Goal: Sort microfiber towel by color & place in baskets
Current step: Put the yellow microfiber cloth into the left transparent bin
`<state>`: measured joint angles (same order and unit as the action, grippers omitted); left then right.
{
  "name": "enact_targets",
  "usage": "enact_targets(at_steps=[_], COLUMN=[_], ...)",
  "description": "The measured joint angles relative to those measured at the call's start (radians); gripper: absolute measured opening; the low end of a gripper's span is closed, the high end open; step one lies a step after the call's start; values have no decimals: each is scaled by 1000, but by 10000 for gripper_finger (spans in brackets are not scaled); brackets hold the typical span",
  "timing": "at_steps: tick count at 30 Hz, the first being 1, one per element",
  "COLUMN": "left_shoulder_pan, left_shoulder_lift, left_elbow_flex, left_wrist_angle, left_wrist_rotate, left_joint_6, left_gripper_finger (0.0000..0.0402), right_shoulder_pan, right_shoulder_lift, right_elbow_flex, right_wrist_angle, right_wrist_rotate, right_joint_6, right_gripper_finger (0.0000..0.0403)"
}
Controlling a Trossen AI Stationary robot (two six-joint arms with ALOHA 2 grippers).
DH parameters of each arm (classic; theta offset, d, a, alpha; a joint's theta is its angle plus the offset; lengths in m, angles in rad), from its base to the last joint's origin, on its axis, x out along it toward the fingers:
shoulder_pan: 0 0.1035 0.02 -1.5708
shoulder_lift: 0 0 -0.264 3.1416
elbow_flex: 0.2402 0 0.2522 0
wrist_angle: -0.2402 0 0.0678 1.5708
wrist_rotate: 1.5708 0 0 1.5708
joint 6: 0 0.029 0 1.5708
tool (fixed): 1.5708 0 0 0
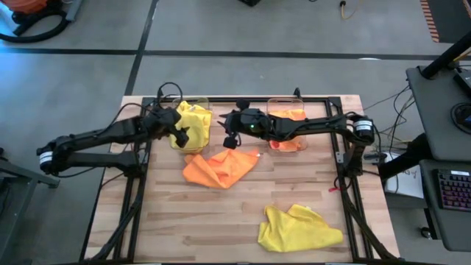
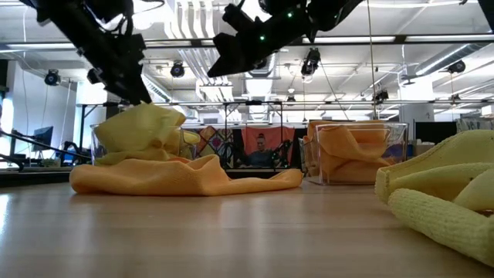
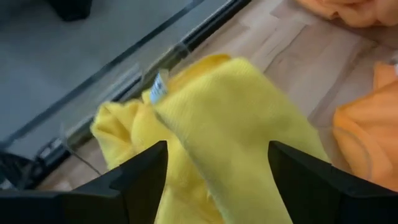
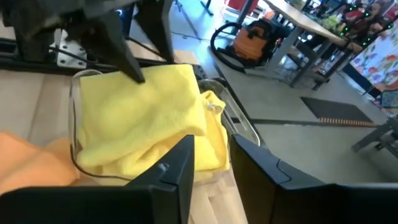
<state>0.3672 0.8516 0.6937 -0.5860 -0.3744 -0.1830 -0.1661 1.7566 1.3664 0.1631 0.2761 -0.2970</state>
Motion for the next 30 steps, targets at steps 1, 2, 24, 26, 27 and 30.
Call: enact_targets(at_steps=[1, 2, 24, 26, 27, 30], left_shoulder_pan=[0, 0, 23, 23, 23, 24], left_shoulder_lift=[-1, -1, 65, 77, 83, 107], left_elbow_flex=[19, 37, -41, -58, -67, -80], left_wrist_angle=[-11, -18, 80, 92, 101, 115], left_wrist_rotate=[5, 21, -1, -1, -1, -7], left_joint_6=[18, 39, 147, 134, 127, 101], left_gripper_finger=[259, 256, 14, 6, 3, 2], right_shoulder_pan=[0, 0, 5, 7, 8, 11], right_shoulder_lift=[1, 1, -54, -54, -54, -55], right_elbow_flex=[2, 3, 3, 3, 3, 2], right_wrist_angle=[0, -1, -168, -168, -170, -180], right_wrist_rotate=[0, 0, -19, -19, -22, -22], right_joint_6=[-5, -8, 13, 16, 16, 19], right_gripper_finger=[90, 85, 48, 48, 47, 47])
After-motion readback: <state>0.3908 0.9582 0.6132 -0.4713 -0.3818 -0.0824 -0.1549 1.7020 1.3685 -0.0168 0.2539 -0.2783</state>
